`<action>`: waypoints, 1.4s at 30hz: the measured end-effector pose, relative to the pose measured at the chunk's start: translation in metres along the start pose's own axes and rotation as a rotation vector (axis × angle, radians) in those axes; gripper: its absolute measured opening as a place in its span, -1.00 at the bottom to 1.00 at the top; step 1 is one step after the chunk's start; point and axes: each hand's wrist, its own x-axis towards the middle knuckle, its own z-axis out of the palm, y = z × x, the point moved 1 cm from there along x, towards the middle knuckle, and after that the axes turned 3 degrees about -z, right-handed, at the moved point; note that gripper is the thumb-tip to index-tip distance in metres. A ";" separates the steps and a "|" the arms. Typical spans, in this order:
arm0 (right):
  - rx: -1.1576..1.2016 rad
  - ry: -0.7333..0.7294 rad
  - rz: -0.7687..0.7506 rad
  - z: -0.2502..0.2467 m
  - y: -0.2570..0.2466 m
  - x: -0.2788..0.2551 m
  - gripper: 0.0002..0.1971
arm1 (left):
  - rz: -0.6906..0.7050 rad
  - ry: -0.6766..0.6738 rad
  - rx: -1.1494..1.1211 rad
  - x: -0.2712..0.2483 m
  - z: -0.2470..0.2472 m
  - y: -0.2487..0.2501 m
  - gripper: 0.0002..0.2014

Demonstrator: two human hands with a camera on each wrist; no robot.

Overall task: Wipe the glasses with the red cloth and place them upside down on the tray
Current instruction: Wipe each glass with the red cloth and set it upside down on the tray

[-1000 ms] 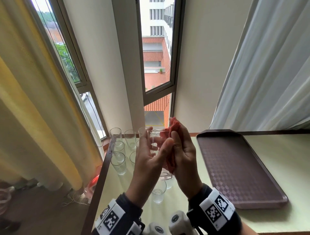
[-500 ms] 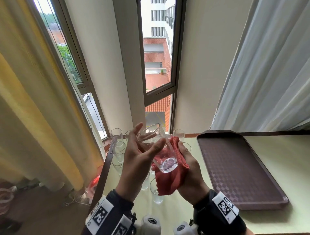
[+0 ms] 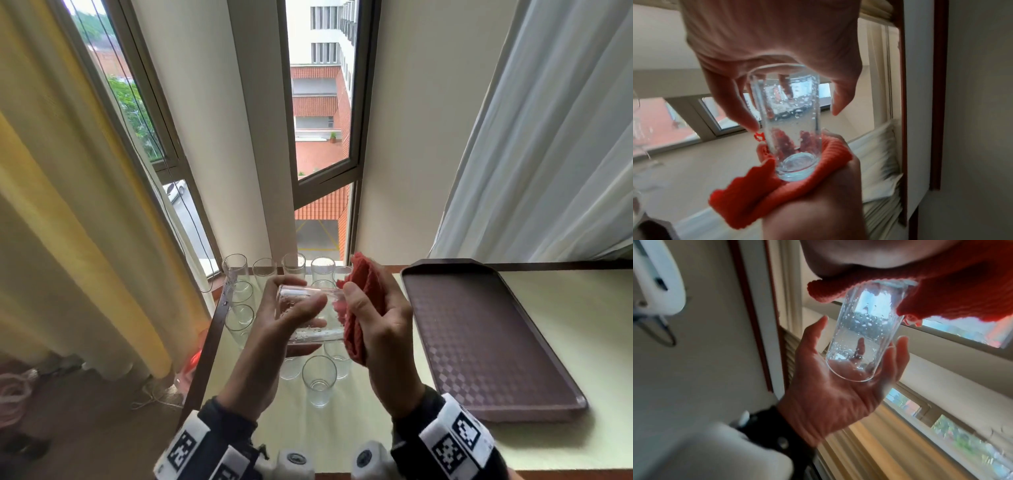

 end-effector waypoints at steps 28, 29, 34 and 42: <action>-0.272 0.047 -0.337 0.017 -0.032 0.007 -0.75 | 0.134 0.160 -0.204 -0.004 0.014 0.024 -0.70; -0.293 0.050 -0.387 0.016 -0.033 0.006 -0.77 | 0.129 0.150 -0.203 -0.003 0.014 0.025 -0.71; -0.175 0.088 -0.221 0.015 -0.029 0.008 -0.75 | 0.196 0.184 -0.191 -0.001 0.016 0.023 -0.63; -0.077 0.062 -0.168 0.012 -0.027 0.007 -0.76 | 0.222 0.079 -0.078 0.000 0.008 0.019 -0.51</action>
